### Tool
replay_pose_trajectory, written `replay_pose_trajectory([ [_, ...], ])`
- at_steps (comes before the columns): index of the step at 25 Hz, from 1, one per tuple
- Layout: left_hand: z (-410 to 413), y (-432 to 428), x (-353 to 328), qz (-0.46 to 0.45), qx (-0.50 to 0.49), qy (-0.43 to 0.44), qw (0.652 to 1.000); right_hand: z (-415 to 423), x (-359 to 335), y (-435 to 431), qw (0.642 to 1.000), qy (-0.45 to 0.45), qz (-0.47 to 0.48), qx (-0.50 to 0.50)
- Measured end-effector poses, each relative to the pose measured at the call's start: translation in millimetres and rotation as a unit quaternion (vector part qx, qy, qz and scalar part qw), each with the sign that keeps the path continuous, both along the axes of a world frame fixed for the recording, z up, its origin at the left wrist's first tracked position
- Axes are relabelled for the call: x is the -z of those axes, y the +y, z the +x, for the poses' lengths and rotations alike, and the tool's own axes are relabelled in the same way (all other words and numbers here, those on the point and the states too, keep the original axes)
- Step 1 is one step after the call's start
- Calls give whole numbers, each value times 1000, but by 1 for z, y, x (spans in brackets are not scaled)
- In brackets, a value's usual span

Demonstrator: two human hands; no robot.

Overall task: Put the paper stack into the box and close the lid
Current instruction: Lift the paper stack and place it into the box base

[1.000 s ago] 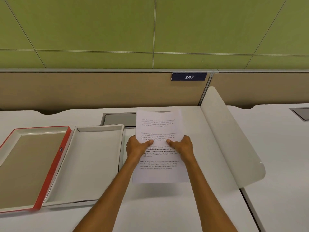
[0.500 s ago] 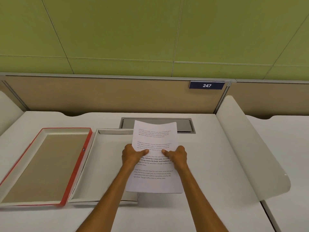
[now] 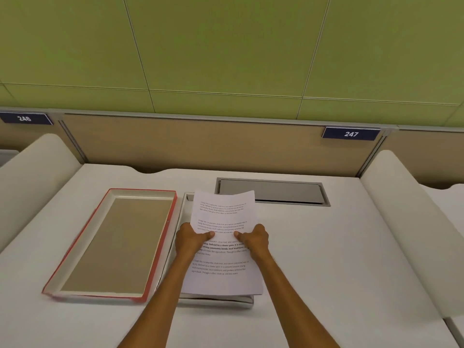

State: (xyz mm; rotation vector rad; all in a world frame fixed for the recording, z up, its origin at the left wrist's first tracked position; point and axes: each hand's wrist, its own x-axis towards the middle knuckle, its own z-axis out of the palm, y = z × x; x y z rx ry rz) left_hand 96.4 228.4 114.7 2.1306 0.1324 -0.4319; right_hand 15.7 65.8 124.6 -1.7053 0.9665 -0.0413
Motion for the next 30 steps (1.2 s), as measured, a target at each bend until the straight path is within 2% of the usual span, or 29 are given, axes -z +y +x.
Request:
replay_pose_trajectory([
  [8,32,26,22,-11,2,1,1000,30,16,29,1000,15,-21,-10],
  [13,45,25,38,-18,10,11,1000,43,34,32,1000,20,-12,-1],
  [30,60,20,71,-20,9,29,999,64,75,34,994,78,-73,-6],
])
